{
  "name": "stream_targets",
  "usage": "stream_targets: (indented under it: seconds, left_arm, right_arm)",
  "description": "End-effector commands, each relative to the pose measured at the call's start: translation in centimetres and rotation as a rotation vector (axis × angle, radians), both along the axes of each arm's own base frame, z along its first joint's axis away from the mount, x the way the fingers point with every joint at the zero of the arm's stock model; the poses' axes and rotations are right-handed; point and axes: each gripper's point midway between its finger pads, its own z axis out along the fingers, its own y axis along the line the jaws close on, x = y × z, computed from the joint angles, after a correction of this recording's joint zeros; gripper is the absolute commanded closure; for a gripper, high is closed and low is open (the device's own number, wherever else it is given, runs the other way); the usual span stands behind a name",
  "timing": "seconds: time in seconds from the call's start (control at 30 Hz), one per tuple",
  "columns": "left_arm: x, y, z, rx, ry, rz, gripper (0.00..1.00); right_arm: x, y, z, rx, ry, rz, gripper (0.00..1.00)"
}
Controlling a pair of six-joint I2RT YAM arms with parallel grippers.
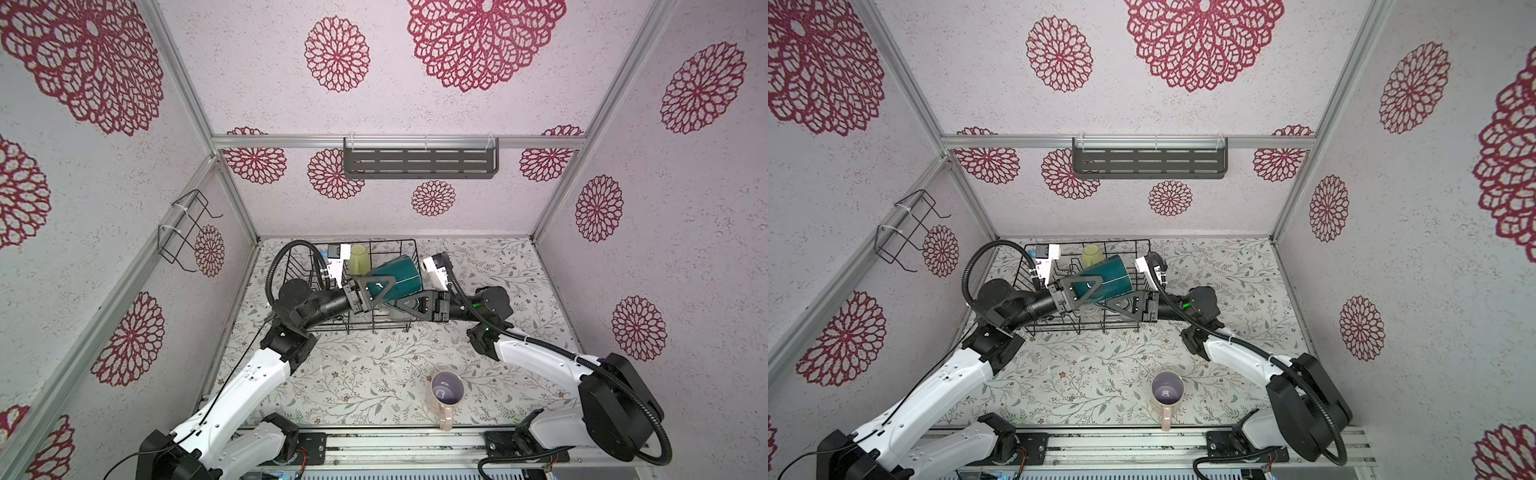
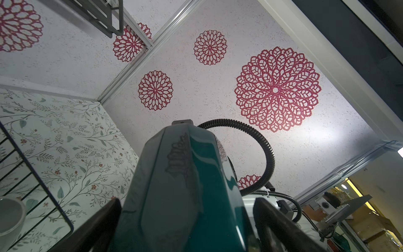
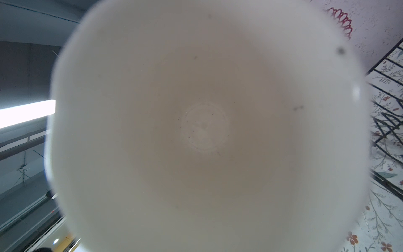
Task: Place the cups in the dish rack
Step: 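Close the left gripper on the dark-green mug held by the right gripper, then open the right gripper and draw it back while the left gripper carries the mug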
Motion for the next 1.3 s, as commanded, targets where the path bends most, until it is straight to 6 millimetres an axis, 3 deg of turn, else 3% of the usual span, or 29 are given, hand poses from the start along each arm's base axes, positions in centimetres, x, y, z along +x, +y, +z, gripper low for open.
stream_targets:
  seconds: [0.0,0.33,0.77,0.87,1.0,1.2,1.27]
  left_arm:
    - [0.1,0.5,1.9,-0.039,-0.022,0.022,0.02]
    - [0.7,-0.5,0.6,-0.031,0.043,-0.026,0.0]
    - [1.4,0.7,0.3,-0.043,0.057,0.004,0.15]
    - [1.9,1.2,0.0,-0.047,0.068,0.027,0.18]
    - [2.8,2.5,-0.7,-0.047,0.077,0.09,0.21]
    - [4.0,4.2,-2.3,-0.002,0.104,0.183,0.25]
    - [4.4,4.6,-2.6,0.016,0.106,0.21,0.26]
  right_arm:
    - [-1.2,-1.0,4.9,0.148,-0.168,-0.011,1.0]
    - [0.3,0.3,4.3,0.137,-0.144,0.0,1.0]
    - [1.6,1.2,2.6,0.129,-0.063,0.033,1.0]
    - [2.9,1.4,1.9,0.121,-0.002,0.009,0.79]
    - [3.7,0.9,1.7,0.156,0.028,0.004,0.74]
    - [6.6,-1.0,0.0,0.176,0.135,-0.098,0.4]
    - [7.5,-2.0,-0.8,0.174,0.161,-0.144,0.38]
